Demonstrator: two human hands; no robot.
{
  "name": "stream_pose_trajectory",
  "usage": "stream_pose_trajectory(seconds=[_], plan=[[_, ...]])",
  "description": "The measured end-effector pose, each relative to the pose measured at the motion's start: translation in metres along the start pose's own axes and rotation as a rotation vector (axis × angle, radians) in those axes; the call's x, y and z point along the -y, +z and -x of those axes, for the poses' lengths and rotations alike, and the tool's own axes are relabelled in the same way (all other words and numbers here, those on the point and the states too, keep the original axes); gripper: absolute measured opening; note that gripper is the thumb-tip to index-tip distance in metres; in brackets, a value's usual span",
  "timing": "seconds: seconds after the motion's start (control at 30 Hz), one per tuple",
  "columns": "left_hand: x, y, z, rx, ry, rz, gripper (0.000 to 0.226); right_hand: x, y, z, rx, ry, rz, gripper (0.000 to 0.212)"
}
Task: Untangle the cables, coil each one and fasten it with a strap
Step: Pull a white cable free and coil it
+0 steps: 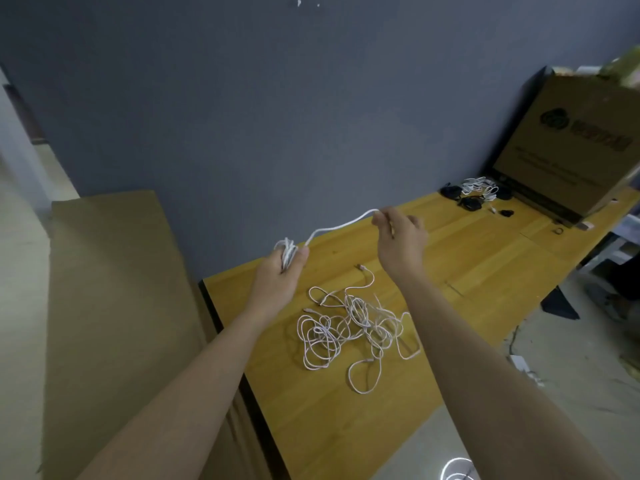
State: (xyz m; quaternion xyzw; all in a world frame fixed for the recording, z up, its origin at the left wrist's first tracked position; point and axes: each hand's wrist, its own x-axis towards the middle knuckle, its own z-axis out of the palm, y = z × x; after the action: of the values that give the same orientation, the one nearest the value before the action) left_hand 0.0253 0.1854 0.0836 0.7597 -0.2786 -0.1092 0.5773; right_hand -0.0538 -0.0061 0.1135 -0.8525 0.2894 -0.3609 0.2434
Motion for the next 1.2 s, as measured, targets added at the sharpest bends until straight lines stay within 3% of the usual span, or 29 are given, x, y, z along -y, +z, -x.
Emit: stream_pose_trajectory(seconds=[0.1,0.17,0.23,0.3,0.37,0.43,0.57,0.7,0.83,0.97,1.07,1.2], plan=[[-0.004,0.002,0.003,0.221,-0.097,0.234,0.033,0.008,0.005,0.003,-0.135,0.083,-0.102,0.027],[-0.007,0.004,0.003,0.354,-0.124,0.395,0.034,0.011,0.011,0.003,-0.127,0.095,-0.266,0.029],[-0.007,0.004,0.004,0.437,-0.099,0.475,0.041,0.013,0.02,0.01,-0.002,0.133,-0.313,0.031],[-0.009,0.003,0.006,0.465,-0.097,0.549,0.048,0.001,0.033,0.023,0.218,0.092,-0.034,0.034],[-0.011,0.002,0.006,0.444,-0.132,0.64,0.047,-0.011,0.046,0.044,0.453,0.007,0.304,0.036],[-0.013,0.002,0.005,0.381,-0.147,0.683,0.046,-0.018,0.057,0.066,0.59,-0.03,0.329,0.035],[-0.009,0.003,-0.003,0.154,-0.132,0.551,0.047,-0.019,0.065,0.108,0.656,-0.084,-0.036,0.034],[-0.004,0.006,-0.011,0.049,-0.213,0.627,0.029,-0.027,0.055,0.14,0.62,-0.328,0.138,0.035],[0.01,0.014,-0.007,0.196,-0.082,0.037,0.034,-0.023,0.04,0.144,0.325,-0.673,0.137,0.023],[0.018,0.02,0.001,0.459,-0.134,-0.29,0.033,-0.013,0.023,0.114,0.115,-0.783,0.112,0.018],[0.011,0.018,0.005,0.567,-0.167,-0.292,0.052,-0.02,0.013,0.093,0.117,-0.725,0.174,0.013],[0.004,0.011,0.008,0.661,-0.167,-0.444,0.072,-0.05,0.011,0.08,0.183,-0.4,0.201,0.012]])
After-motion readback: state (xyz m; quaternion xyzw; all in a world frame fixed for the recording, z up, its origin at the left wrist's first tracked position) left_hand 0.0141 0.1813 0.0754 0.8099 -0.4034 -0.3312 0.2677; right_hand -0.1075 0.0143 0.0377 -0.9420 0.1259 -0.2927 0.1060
